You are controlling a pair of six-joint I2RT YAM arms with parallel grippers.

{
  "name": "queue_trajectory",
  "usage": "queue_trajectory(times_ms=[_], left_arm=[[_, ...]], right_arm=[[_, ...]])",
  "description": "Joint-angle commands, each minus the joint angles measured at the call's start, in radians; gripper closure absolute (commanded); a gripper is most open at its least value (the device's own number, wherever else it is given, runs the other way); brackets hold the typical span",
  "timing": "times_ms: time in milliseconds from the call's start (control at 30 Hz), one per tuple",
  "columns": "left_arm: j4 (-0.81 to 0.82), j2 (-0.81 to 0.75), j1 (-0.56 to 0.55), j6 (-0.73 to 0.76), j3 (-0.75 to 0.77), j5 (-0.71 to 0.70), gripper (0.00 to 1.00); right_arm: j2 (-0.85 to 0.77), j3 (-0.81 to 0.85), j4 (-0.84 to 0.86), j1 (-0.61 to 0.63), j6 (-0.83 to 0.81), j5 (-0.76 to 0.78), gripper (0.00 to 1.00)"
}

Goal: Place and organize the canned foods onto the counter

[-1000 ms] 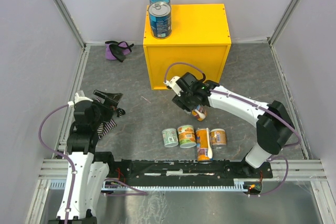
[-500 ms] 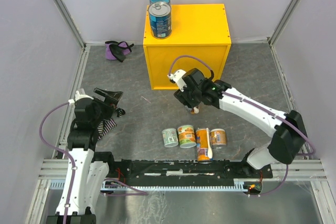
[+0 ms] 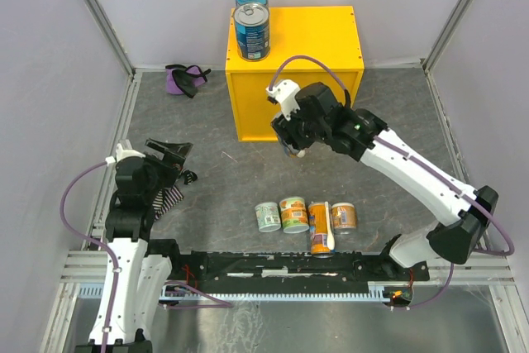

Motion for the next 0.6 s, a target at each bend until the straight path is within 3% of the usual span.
queue_trajectory(times_ms=[0, 567], left_arm=[[0.05, -0.034, 0.005, -0.016, -0.005, -0.02, 0.07], [0.095, -0.039, 0.005, -0.05, -0.004, -0.01, 0.08]], right_arm=[[-0.074, 0.172, 0.068, 0.013, 0.013, -0.014, 0.98], [0.003, 0.605, -0.043, 0.031, 0.033, 0.043, 0.98]])
